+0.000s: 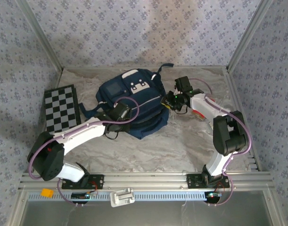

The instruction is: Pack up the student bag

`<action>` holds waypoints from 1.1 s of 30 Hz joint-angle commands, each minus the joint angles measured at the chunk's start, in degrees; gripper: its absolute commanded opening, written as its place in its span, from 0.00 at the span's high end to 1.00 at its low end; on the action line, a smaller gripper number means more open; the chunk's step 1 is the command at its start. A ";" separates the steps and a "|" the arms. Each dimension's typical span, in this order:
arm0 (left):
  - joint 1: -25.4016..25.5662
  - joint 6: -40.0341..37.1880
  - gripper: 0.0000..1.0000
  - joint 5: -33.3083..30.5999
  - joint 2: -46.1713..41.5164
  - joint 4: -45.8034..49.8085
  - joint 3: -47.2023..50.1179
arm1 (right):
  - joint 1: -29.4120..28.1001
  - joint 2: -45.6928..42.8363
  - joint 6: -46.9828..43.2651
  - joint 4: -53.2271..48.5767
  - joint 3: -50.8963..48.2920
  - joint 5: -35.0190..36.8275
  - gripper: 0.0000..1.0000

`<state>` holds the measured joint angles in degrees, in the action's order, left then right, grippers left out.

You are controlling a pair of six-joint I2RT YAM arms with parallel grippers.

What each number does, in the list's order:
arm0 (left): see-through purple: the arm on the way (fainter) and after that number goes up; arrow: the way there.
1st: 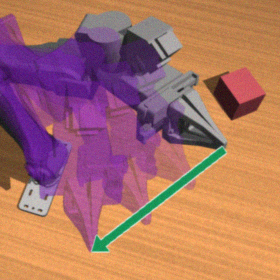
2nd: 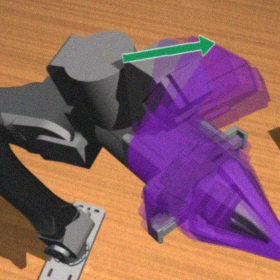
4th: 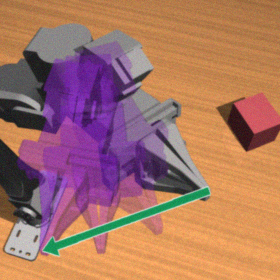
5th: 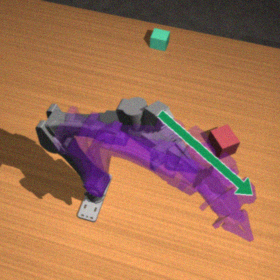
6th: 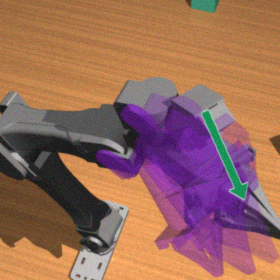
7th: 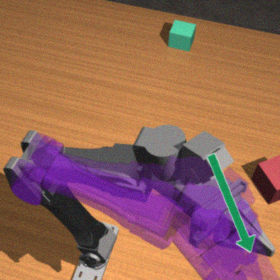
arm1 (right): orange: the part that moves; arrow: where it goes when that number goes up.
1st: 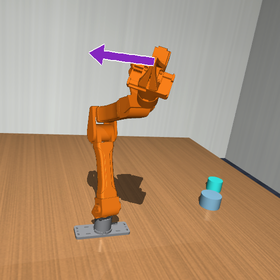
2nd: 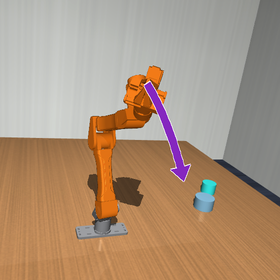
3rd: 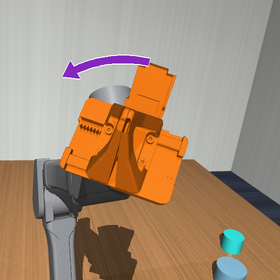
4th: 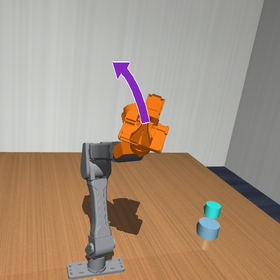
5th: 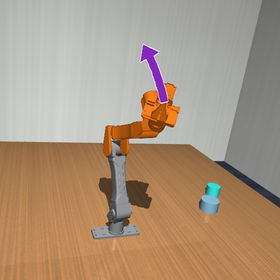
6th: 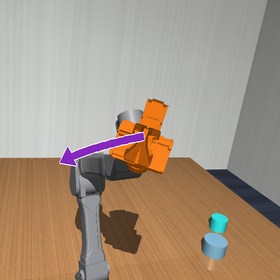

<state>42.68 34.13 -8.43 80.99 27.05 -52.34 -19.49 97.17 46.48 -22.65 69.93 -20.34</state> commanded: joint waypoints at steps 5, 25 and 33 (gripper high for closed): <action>1.01 -0.79 1.00 0.94 -1.64 -3.18 0.27 | -8.78 -10.15 10.60 0.25 -8.20 0.96 0.40; 1.66 -1.52 1.00 2.15 -0.79 -3.86 -0.22 | -17.43 -2.00 23.66 19.13 -7.32 9.57 0.70; 1.38 -3.26 1.00 -4.40 -2.61 -0.55 0.88 | -14.16 -6.31 21.06 15.16 -6.23 6.15 1.00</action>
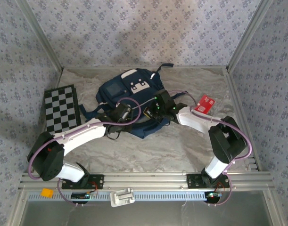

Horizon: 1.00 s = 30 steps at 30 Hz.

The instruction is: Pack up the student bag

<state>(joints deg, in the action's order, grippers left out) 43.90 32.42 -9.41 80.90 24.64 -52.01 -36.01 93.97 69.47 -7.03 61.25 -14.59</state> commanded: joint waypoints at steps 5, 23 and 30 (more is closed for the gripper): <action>-2.93 -2.53 1.00 -7.07 -5.13 -0.10 3.92 | 6.68 -6.98 -4.36 -4.34 1.55 -5.06 1.00; -19.37 -7.17 1.00 1.79 3.25 -14.37 0.96 | 2.27 -8.15 -2.93 -0.01 0.42 -1.30 1.00; -21.31 -8.97 1.00 3.13 7.48 -9.43 -5.44 | -2.67 -4.50 -2.89 -1.45 4.02 4.99 0.86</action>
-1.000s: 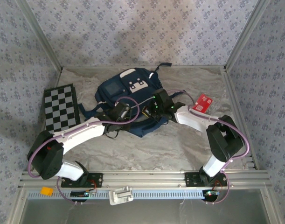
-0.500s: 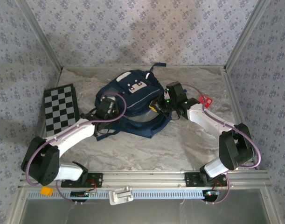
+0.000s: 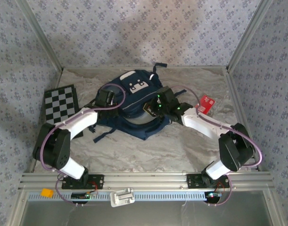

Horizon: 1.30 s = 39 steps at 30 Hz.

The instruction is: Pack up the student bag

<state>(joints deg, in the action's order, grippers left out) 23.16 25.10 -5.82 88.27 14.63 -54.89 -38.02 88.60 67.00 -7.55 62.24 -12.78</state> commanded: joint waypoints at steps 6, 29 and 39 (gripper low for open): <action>-0.15 1.87 0.62 5.70 -6.80 4.08 3.01 | -0.91 -5.15 -7.34 -13.10 1.23 11.39 0.46; 25.74 19.75 0.41 3.70 -4.09 5.23 -7.67 | 34.70 11.69 -38.85 -28.86 13.53 16.67 0.16; 26.78 19.37 0.38 5.26 2.08 4.96 -12.26 | 35.91 29.67 -38.61 -35.29 28.47 21.59 0.22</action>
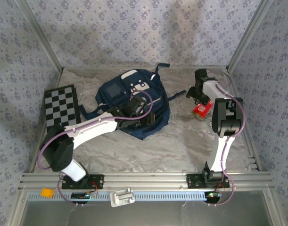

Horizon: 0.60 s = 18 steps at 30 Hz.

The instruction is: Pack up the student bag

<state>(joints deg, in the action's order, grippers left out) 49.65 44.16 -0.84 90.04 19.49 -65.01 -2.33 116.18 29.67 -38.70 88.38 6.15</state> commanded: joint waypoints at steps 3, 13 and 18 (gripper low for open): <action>0.31 -0.13 0.37 -0.28 0.62 0.50 -2.20 | 0.64 5.28 -1.07 -5.32 3.72 -0.31 0.22; 0.27 -0.54 0.35 -1.51 -0.41 2.15 -1.00 | -2.92 0.90 0.42 0.10 -8.83 -5.99 0.44; 0.27 -0.54 0.34 -1.86 -2.23 2.58 0.32 | -8.45 -6.71 2.83 2.25 -19.07 -6.65 0.48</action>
<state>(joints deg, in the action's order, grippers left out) 49.63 44.05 -1.56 90.02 20.32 -65.08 -7.51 111.07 29.82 -33.98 74.91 4.86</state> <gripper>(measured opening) 0.657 0.526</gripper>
